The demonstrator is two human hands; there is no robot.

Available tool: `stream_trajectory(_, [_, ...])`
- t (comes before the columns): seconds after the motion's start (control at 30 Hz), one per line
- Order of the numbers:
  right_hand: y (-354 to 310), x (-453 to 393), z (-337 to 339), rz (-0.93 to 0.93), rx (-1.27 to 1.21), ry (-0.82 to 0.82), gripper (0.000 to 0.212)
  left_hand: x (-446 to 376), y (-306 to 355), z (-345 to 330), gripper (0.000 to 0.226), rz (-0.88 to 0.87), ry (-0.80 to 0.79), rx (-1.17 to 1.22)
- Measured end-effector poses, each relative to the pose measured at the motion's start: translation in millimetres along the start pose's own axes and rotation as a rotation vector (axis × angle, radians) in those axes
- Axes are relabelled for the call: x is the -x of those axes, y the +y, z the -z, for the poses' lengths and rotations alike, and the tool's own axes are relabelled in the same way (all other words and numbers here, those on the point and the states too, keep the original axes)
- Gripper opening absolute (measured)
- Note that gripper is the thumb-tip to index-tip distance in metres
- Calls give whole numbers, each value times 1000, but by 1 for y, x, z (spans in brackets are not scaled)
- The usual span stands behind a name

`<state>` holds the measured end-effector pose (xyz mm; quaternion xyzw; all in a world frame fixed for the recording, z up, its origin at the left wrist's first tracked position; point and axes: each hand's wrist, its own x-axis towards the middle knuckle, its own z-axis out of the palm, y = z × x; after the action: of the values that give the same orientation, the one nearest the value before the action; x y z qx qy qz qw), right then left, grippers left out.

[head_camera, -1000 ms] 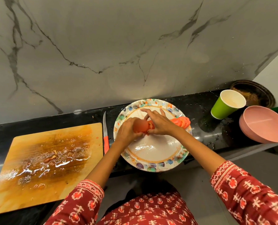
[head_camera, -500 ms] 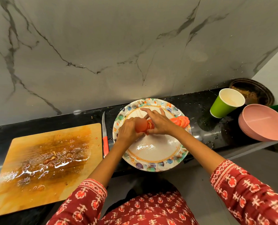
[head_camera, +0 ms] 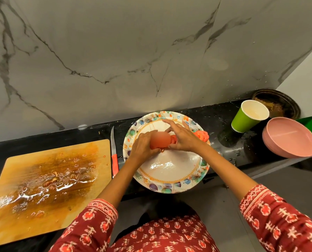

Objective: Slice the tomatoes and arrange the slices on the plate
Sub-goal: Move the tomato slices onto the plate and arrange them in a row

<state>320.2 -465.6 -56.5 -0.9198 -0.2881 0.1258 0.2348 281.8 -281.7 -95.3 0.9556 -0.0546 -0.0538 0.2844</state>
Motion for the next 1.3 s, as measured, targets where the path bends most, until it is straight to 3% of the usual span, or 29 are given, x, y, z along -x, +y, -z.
stream_trajectory(0.23, [2,1,-3,-23,-37,12,93,-4,2,1,89,-14,-22,32])
stream_trajectory(0.5, [2,-1,-7,-40,-76,41,93,-2,8,-2,75,-16,42,33])
stream_trajectory(0.63, [2,0,-9,-48,-76,48,97,2,6,3,90,-34,36,54])
stream_trajectory(0.87, [3,1,-11,-57,-93,62,95,8,-8,7,82,147,20,137])
stream_trajectory(1.03, [1,-1,-8,-58,-98,49,95,9,-10,13,73,-5,-35,82])
stream_trajectory(1.2, [-1,0,-9,-61,-88,35,95,9,-19,14,73,26,-21,69])
stream_trajectory(1.3, [-3,0,-12,-56,-48,30,95,7,-13,13,85,17,-30,61])
